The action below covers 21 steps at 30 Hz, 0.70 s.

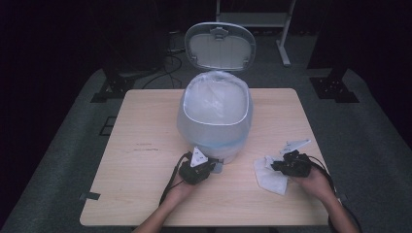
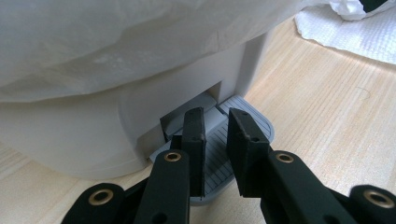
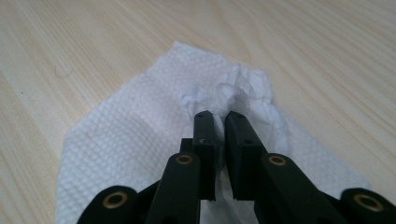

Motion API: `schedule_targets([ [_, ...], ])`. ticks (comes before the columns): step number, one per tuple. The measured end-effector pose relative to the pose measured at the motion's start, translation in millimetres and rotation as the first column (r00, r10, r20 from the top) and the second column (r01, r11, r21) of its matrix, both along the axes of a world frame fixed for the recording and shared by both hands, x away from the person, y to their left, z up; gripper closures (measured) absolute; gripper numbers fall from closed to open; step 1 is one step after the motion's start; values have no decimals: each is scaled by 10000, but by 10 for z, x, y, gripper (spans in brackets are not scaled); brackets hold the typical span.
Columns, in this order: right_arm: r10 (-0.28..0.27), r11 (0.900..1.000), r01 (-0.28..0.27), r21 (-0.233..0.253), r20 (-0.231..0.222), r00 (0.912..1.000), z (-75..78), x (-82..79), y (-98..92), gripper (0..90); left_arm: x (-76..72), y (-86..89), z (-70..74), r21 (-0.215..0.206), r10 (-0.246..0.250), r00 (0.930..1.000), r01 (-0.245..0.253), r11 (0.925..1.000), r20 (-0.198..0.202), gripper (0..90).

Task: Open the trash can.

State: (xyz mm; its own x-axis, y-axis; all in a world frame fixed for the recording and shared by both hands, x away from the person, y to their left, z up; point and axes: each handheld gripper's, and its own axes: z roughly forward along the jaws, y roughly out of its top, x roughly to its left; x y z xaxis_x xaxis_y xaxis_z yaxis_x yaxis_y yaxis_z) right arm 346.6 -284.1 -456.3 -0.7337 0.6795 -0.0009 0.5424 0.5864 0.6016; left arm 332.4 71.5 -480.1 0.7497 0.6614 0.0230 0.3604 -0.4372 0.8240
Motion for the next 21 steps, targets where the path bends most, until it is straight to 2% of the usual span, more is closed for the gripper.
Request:
schedule_targets([
  [8, -53, 9993, 51, 359, 67, 10000, 73, -8, -51, 840, 3, 2, 1, -6, -8, 10000, 8, 10000, -34, 769],
  [21, 67, 9931, -95, 1168, 243, 9997, 292, -82, -93, 851, 3, 1, 1, -11, -1, 10000, 1, 10000, -31, 768],
])
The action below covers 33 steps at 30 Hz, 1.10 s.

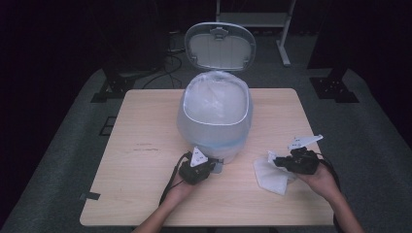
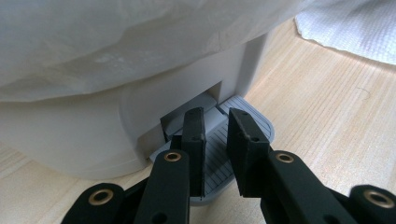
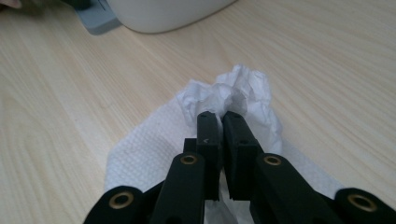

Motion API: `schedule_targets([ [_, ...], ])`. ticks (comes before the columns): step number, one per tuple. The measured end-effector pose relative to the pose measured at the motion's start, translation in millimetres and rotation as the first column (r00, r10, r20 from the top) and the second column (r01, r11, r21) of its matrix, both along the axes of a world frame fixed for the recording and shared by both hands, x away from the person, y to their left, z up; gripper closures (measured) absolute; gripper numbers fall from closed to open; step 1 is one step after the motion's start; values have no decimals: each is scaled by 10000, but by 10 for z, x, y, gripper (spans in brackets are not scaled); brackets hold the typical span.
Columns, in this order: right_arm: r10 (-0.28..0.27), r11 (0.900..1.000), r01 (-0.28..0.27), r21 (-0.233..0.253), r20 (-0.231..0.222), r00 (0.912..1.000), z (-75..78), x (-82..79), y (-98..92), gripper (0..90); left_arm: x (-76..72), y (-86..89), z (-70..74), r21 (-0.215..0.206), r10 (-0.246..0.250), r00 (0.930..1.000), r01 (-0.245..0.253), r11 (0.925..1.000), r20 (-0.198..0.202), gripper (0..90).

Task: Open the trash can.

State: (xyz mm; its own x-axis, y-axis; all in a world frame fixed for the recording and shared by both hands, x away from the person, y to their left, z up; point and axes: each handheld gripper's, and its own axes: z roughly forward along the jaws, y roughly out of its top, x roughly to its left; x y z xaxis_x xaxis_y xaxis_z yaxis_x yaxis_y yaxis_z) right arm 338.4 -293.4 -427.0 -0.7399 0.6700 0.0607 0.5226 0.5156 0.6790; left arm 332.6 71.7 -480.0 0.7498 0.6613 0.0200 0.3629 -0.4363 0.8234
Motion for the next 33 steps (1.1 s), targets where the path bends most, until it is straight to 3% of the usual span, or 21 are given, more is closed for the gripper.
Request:
schedule_targets([
  [18, 364, 9930, -392, 1110, 271, 9990, 349, -123, -11, 851, 3, 5, -1, 14, 55, 10000, -55, 10000, 8, 756],
  [33, 637, 9888, -734, 1297, 776, 9949, 701, -227, 20, 857, 2, 7, 1, 20, 58, 10000, -58, 10000, -7, 755],
])
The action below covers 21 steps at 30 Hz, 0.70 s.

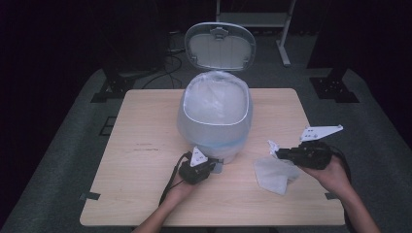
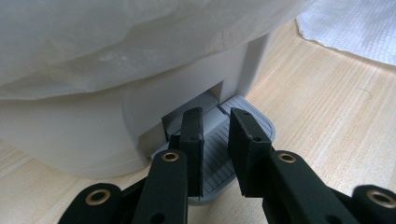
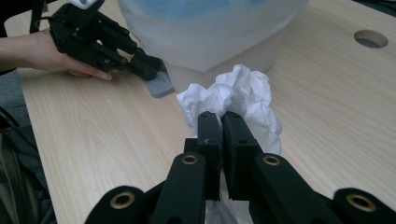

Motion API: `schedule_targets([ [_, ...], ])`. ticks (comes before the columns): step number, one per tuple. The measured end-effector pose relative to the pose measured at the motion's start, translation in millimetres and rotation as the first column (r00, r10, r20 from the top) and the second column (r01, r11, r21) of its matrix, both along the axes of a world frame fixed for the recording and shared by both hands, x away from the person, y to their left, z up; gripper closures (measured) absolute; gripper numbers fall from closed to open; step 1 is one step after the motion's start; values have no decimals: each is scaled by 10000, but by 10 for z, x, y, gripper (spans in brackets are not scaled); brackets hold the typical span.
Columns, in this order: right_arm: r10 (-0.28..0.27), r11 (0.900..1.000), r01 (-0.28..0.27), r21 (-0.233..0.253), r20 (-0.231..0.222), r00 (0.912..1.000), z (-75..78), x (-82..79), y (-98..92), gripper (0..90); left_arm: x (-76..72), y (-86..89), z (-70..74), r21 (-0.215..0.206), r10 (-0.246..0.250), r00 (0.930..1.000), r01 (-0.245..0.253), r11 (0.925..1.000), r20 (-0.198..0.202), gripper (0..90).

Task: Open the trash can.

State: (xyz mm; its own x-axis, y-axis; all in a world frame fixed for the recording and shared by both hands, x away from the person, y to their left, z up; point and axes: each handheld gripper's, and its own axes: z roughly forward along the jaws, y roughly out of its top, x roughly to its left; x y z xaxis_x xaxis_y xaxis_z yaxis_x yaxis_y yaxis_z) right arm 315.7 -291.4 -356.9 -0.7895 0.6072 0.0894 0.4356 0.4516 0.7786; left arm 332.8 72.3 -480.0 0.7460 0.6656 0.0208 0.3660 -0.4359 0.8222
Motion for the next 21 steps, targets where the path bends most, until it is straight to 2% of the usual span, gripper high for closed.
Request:
schedule_targets([
  [8, 315, 9995, -315, 39, 186, 9993, 140, -33, 89, 857, 0, -1, -2, -18, 6, 10000, -6, 10000, 12, 755],
  [21, 368, 9987, -382, 332, 408, 9985, 374, -28, 94, 857, 0, -4, -4, -85, 24, 10000, -24, 10000, 5, 755],
])
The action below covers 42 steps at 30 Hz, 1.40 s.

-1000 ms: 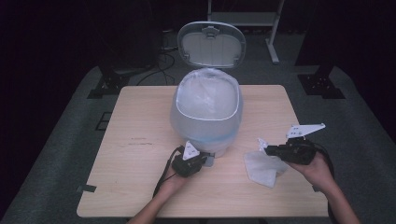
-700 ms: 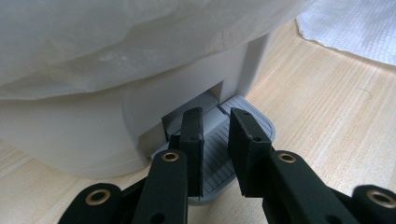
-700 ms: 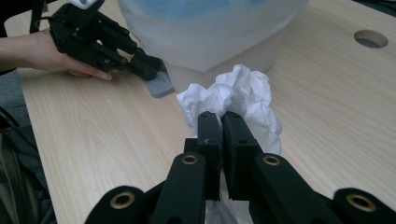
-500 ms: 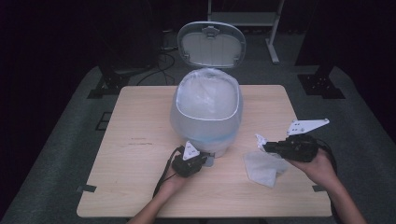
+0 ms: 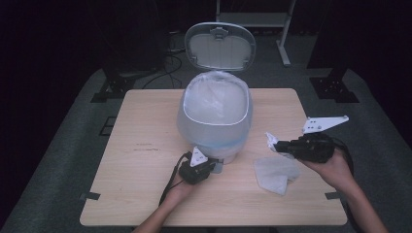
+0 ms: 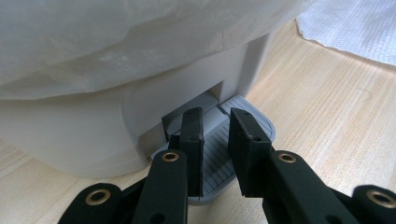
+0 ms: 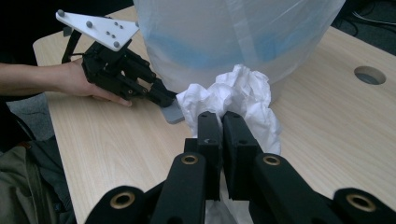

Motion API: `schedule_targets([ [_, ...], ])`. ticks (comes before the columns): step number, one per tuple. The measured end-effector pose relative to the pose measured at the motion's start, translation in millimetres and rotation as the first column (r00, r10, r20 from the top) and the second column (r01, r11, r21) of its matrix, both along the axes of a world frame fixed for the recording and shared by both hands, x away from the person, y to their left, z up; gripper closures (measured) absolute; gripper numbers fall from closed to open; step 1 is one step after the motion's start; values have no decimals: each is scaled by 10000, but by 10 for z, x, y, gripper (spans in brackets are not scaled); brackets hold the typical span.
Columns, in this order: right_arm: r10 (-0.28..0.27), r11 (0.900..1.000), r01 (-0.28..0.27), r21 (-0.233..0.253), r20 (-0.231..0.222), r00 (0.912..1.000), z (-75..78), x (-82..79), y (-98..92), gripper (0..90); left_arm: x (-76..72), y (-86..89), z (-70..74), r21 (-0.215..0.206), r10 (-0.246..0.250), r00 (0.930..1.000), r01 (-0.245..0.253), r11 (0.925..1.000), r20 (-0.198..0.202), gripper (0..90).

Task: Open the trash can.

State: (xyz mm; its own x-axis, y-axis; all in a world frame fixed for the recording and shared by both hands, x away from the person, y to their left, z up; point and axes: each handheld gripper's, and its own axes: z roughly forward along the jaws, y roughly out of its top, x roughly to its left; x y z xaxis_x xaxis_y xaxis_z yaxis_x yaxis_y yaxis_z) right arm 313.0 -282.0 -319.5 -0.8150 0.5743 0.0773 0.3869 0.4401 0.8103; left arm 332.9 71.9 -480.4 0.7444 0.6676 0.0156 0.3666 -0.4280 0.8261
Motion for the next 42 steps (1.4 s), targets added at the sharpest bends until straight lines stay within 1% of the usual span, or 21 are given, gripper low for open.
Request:
schedule_targets([
  [11, -74, 9999, 73, 119, 120, 9999, 153, 1, -28, 857, 0, -1, 0, -23, -2, 10000, 2, 10000, -6, 754],
  [17, -39, 9999, 35, 129, 275, 9996, 251, 7, -25, 857, 0, 0, 0, -18, -4, 10000, 4, 10000, -11, 754],
  [28, 14, 9999, -21, 162, 420, 9991, 410, 34, 24, 857, 0, 1, 2, -15, -11, 10000, 11, 10000, -42, 754],
  [42, 83, 9992, -105, 395, 559, 9984, 581, 85, 55, 857, 1, 4, 5, 10, -19, 10000, 19, 10000, -76, 754],
])
